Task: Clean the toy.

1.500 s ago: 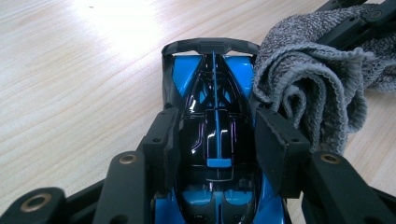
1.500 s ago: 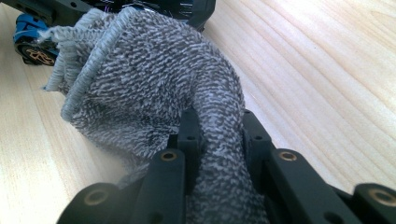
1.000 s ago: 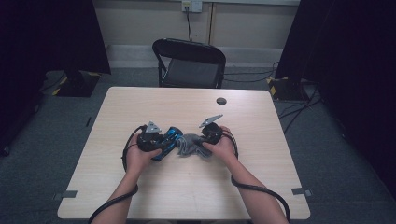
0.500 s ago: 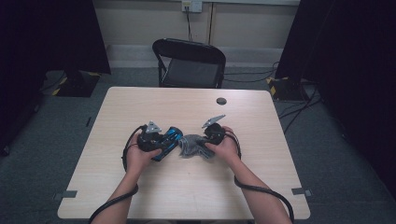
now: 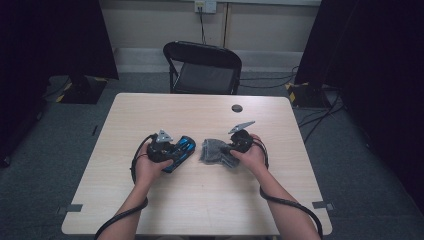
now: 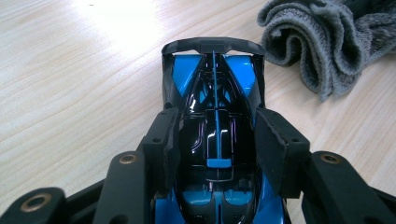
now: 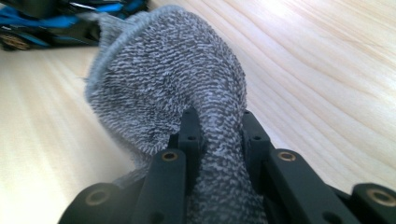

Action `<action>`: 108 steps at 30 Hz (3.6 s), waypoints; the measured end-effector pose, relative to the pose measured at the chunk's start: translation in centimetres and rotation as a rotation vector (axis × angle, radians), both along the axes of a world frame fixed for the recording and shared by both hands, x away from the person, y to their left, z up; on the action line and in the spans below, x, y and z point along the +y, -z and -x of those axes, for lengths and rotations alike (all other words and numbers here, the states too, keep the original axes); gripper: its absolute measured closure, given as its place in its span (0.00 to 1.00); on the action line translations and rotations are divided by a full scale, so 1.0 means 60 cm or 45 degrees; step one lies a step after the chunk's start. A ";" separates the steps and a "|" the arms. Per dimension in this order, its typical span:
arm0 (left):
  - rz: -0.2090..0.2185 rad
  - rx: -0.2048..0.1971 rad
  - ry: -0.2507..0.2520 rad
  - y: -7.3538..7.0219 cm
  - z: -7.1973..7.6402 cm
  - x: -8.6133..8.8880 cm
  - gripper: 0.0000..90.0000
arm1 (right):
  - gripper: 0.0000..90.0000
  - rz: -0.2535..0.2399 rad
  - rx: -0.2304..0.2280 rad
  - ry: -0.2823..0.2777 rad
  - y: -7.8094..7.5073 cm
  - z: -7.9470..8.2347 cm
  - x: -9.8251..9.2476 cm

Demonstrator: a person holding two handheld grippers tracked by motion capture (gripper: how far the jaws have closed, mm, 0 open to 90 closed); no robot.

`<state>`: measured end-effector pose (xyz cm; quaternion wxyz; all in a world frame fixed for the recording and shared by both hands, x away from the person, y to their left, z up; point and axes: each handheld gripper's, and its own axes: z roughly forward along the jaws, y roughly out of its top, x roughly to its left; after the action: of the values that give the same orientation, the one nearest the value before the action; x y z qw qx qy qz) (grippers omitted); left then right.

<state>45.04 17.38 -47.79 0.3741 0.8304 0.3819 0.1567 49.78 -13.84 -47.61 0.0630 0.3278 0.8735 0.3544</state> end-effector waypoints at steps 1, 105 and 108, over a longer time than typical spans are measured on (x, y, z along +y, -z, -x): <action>0.000 0.003 0.000 0.000 0.000 0.000 0.57 | 0.84 -0.006 -0.003 -0.006 -0.002 0.003 0.000; -0.002 0.000 -0.007 0.000 0.005 0.002 0.57 | 0.83 -0.033 0.022 -0.239 0.019 0.032 0.099; -0.002 0.001 -0.007 0.000 0.005 0.002 0.57 | 0.83 -0.033 0.025 -0.228 0.019 0.028 0.096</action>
<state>44.77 17.49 -47.78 0.3729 0.8297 0.3843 0.1576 48.08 -8.10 -48.73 0.0185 0.2527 0.8952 0.3667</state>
